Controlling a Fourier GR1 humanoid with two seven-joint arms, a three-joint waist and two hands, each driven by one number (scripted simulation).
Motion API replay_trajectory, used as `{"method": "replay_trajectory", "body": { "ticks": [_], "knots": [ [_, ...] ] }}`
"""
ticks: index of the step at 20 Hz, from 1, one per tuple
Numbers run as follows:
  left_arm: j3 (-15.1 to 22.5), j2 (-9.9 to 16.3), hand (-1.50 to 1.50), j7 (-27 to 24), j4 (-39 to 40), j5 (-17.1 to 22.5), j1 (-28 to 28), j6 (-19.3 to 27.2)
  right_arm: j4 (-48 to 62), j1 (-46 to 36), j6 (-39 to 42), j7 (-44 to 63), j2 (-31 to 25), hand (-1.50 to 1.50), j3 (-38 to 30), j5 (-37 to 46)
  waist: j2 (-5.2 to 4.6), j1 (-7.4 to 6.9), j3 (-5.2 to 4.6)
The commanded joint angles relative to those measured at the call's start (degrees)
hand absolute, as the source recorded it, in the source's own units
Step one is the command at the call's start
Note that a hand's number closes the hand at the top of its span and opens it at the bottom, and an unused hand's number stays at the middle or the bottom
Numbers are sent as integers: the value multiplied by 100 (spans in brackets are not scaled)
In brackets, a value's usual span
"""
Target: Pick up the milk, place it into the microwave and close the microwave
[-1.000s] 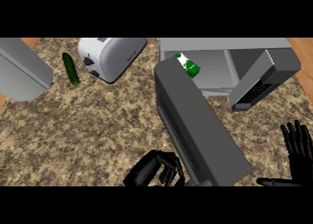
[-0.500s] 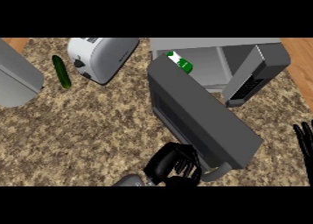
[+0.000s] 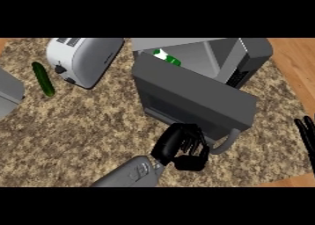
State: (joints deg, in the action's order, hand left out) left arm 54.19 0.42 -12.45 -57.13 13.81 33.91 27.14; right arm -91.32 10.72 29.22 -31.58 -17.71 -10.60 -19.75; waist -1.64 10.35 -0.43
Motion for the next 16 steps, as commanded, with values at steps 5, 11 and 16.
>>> {"method": "replay_trajectory", "body": {
  "ticks": [5, 11, 16],
  "knots": [
    [-605, -40, -150, -768, -102, 887, 504, 715, -347, -134, 203, 117, -234, -150, -103, -302, -124, 460, -28],
    [-720, -41, -150, -1049, 114, 1303, 909, 983, -430, -316, 253, 319, -274, -150, -102, -625, -197, 651, -14],
    [-862, -41, -150, -1156, 445, 1539, 1376, 1063, -498, -452, 373, 409, -424, -150, -148, -819, -252, 831, 2]
  ]
}}
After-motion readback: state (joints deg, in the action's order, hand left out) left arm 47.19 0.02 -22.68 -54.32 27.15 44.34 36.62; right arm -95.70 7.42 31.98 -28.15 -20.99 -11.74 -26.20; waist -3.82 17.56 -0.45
